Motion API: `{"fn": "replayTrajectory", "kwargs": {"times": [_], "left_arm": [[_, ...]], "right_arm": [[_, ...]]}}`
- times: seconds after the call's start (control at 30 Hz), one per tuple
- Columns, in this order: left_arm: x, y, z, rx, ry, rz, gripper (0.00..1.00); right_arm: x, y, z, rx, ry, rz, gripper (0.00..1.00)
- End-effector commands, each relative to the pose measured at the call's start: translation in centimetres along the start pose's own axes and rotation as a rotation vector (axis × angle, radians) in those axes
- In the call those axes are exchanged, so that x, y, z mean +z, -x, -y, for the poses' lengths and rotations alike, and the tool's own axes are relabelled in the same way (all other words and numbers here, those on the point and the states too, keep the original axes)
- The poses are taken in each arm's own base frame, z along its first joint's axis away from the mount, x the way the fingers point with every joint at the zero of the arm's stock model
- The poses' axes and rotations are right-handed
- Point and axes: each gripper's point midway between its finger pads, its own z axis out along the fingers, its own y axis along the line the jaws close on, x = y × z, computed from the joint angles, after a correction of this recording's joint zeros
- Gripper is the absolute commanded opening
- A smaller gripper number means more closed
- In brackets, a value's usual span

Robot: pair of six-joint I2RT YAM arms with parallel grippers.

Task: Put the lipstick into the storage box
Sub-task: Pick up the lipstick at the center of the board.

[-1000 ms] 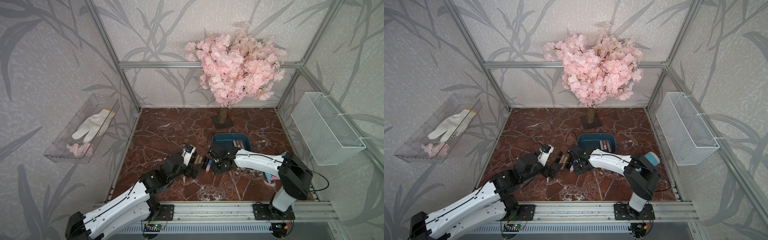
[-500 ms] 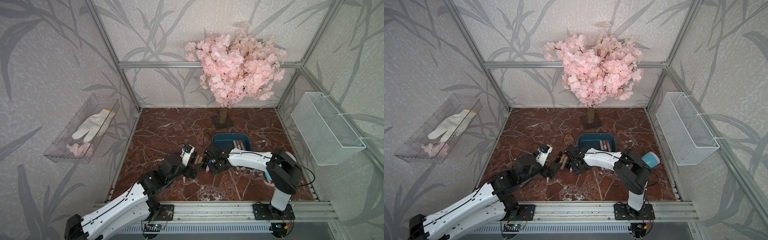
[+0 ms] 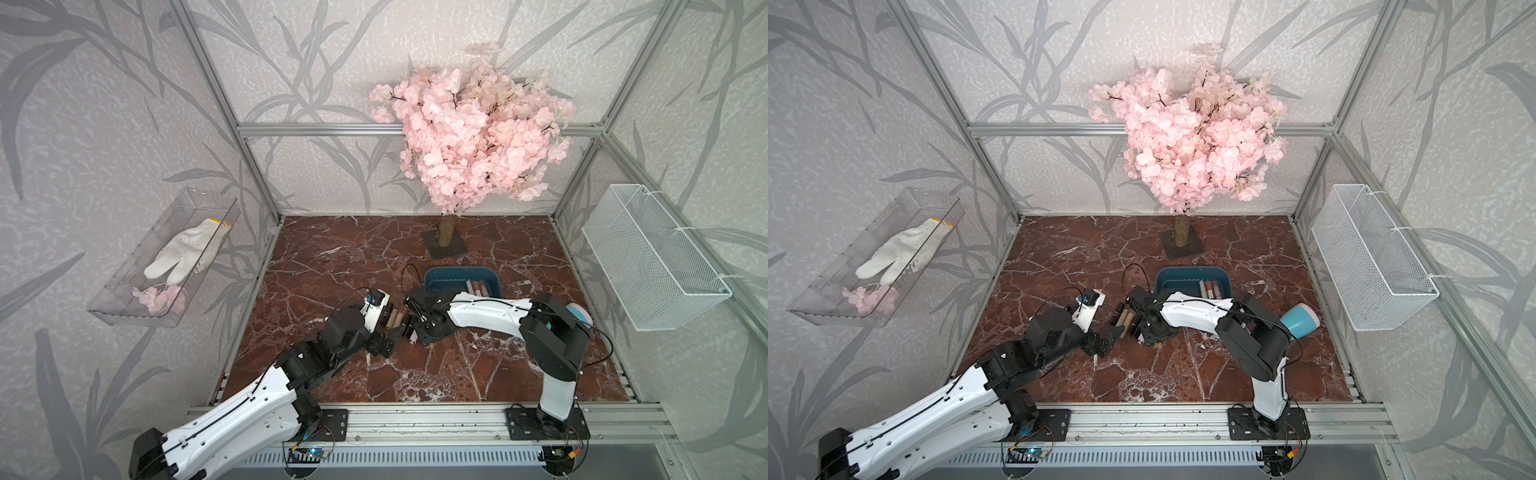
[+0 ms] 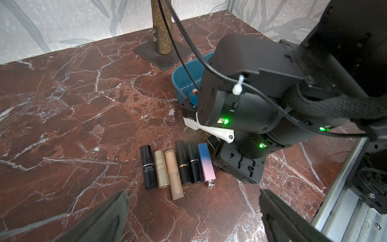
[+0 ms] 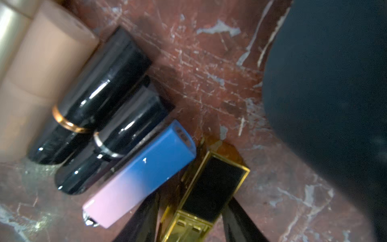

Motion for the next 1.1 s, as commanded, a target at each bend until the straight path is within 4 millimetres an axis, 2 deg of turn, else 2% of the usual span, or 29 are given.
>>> {"fn": "replayTrajectory", "kwargs": {"times": [0.0,0.13,0.3,0.43,0.8,1.07], "left_arm": [[0.1,-0.2,-0.3,0.013,0.017,-0.003,1.0],[0.3,-0.1,-0.2,0.013,0.015,-0.004,1.0],[0.6,0.0,-0.1,0.013,0.011,-0.005,1.0],[0.7,0.1,0.0,0.009,0.007,-0.001,1.0],[0.8,0.4,0.3,0.0,-0.008,0.009,1.0],[0.5,0.4,1.7,0.02,-0.091,0.007,1.0]], "right_arm": [[0.0,0.3,0.8,0.002,-0.028,-0.008,0.5],[0.1,0.3,1.1,0.002,-0.034,-0.01,0.45],[0.2,0.3,1.2,-0.003,-0.034,-0.013,0.31],[-0.2,0.4,1.2,-0.013,-0.033,-0.005,0.24],[-1.8,0.2,1.6,-0.029,-0.029,0.021,0.2],[-3.6,-0.1,1.7,-0.042,-0.005,0.058,0.19]]}}
